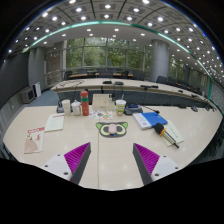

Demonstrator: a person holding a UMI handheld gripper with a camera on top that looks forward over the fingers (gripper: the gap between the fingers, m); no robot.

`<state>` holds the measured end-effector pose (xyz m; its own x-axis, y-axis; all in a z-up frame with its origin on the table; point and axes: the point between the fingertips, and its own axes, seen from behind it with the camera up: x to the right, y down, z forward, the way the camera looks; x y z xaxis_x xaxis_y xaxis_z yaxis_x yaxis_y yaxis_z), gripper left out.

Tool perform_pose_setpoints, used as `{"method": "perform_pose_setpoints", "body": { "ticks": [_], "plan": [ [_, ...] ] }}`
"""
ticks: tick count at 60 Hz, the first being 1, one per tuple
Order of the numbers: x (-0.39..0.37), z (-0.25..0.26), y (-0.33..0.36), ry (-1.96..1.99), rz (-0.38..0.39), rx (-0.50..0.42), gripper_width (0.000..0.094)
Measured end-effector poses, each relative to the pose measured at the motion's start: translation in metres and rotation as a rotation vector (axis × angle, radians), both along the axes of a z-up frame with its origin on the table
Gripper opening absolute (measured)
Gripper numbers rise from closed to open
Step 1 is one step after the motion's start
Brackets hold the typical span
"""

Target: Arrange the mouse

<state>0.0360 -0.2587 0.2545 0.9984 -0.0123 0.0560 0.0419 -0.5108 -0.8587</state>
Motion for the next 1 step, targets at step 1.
{"method": "perform_pose_setpoints", "body": {
  "ticks": [1],
  "plan": [
    [-0.0006,0.0005,-0.0001,0.001,0.0,0.002,0.0857]
  ]
}}
